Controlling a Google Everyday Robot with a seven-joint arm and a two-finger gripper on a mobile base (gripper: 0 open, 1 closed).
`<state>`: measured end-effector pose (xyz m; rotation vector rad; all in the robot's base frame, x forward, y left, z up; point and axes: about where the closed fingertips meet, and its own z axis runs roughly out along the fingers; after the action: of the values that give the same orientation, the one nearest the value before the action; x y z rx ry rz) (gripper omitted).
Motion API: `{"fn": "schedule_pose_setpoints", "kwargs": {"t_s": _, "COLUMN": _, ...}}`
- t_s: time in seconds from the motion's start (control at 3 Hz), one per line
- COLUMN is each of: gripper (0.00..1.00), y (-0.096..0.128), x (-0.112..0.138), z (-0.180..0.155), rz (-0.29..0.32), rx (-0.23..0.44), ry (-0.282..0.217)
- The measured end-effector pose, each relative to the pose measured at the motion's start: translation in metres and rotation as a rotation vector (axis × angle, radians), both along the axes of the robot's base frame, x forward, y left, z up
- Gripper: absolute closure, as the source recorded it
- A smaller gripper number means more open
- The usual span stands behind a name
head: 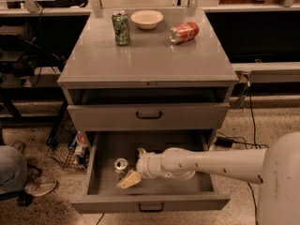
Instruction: Pick 7up can from middle drawer and place on counter
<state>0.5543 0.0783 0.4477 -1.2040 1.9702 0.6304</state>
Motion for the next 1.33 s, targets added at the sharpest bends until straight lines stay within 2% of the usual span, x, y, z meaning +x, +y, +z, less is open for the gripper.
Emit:
{"fn": "schedule_pose_setpoints", "kwargs": {"t_s": 0.67, "gripper": 0.00, "y": 0.027, "x": 0.009, "z": -0.016, "rz": 0.031, "rx": 0.008, "ry": -0.028}}
{"fn": "schedule_pose_setpoints", "kwargs": {"t_s": 1.0, "gripper": 0.18, "y": 0.035, "x": 0.013, "z": -0.021, "rz": 0.036, "rx": 0.036, "ry": -0.025}}
{"fn": "schedule_pose_setpoints", "kwargs": {"t_s": 1.33, "gripper": 0.49, "y": 0.040, "x": 0.015, "z": -0.025, "rz": 0.035, "rx": 0.068, "ry": -0.024}}
